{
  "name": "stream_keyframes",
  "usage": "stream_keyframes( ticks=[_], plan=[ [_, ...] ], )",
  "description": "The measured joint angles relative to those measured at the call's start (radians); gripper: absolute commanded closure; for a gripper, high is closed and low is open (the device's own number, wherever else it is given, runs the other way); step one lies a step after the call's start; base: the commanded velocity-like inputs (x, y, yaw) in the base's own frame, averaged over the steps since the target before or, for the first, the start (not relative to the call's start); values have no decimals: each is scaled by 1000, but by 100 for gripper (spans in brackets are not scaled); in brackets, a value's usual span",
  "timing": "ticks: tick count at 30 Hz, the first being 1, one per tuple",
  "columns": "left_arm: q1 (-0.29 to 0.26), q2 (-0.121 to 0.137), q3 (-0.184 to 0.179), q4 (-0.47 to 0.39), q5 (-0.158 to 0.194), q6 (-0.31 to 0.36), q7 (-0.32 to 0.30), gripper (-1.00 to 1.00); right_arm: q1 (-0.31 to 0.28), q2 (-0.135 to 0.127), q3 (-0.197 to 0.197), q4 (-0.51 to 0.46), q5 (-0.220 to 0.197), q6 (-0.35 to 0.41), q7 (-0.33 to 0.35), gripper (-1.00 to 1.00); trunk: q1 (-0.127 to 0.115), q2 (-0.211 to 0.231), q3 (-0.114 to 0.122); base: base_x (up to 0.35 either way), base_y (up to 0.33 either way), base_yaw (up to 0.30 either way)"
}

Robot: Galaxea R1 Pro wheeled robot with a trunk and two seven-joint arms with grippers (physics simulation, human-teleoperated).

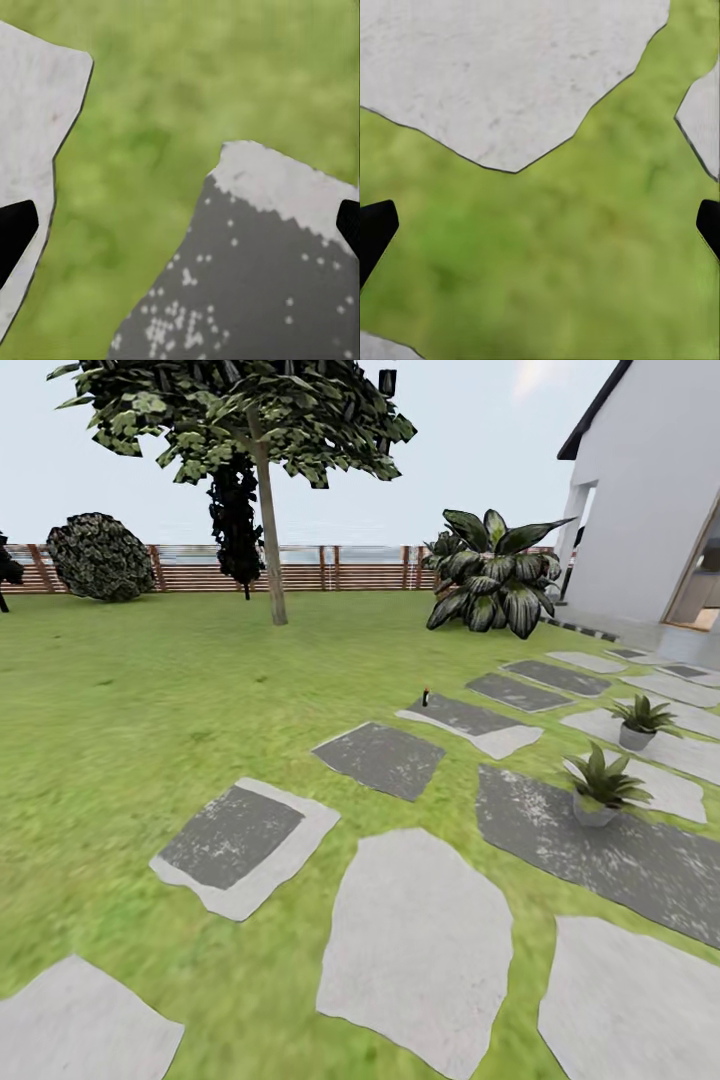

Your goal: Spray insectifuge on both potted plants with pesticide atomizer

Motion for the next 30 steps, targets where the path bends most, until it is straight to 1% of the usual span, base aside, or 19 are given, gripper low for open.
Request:
stream_keyframes(
  ticks=[30],
  plan=[
    [0,0,0,0,0,0,0,-100,0,0,-1,0,-1,0,-1,-100,0,0,0,340,0,0]
  ],
)
